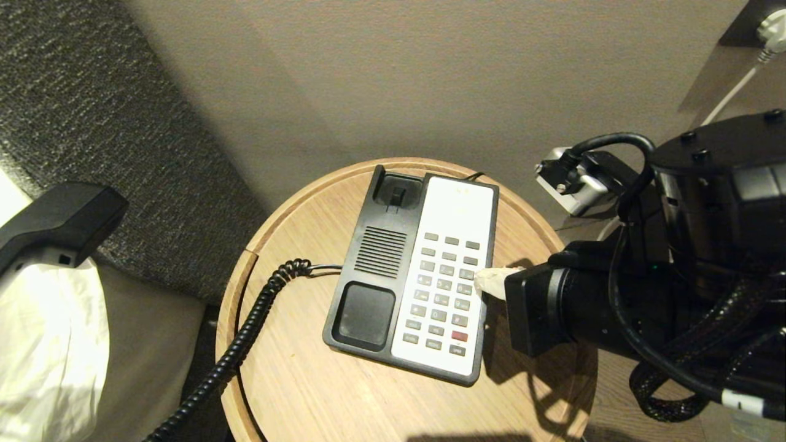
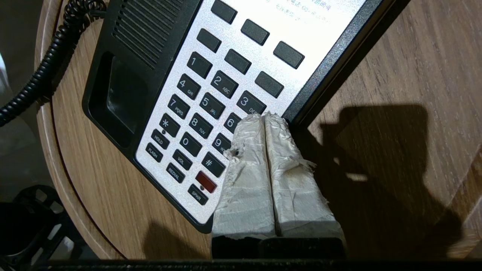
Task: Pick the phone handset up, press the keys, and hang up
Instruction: Dial the number
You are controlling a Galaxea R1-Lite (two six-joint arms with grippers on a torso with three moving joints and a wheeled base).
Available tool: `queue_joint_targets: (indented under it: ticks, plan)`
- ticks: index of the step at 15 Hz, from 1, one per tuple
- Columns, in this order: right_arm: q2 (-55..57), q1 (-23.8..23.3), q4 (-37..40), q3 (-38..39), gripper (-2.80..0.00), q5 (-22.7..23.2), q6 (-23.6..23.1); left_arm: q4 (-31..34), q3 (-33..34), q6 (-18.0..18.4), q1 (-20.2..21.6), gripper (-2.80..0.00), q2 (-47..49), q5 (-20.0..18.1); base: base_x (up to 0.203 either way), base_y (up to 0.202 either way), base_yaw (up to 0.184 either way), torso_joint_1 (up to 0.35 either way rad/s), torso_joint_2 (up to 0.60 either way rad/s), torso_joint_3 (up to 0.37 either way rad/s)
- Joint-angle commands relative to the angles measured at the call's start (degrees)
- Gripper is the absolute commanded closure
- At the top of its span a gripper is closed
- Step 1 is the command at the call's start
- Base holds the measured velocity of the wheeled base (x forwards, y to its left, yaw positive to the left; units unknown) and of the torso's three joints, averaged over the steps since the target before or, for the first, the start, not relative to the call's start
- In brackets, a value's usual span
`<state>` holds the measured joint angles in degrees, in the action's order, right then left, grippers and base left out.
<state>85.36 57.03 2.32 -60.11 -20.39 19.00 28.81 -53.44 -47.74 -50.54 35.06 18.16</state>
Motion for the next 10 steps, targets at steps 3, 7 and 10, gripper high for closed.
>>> queue_joint_targets:
  ticks: [3,7,10]
  plan:
    - [0.6,0.0,0.0,0.0,0.00,0.1,0.5,0.0,0.0,-0.3,0.0,0.00,0.1,0.1,0.000,0.000,0.000,0.000,0.00,0.000]
    - [1.2,0.2,-0.1,0.0,0.00,0.2,0.7,-0.1,0.3,-0.3,0.0,0.00,0.0,0.0,0.000,0.000,0.000,0.000,0.00,0.000]
    - [1.6,0.5,-0.1,-0.4,0.00,0.3,1.6,-0.2,0.9,-0.3,0.0,0.00,-0.4,-0.1,0.000,0.000,0.000,0.000,0.00,0.000]
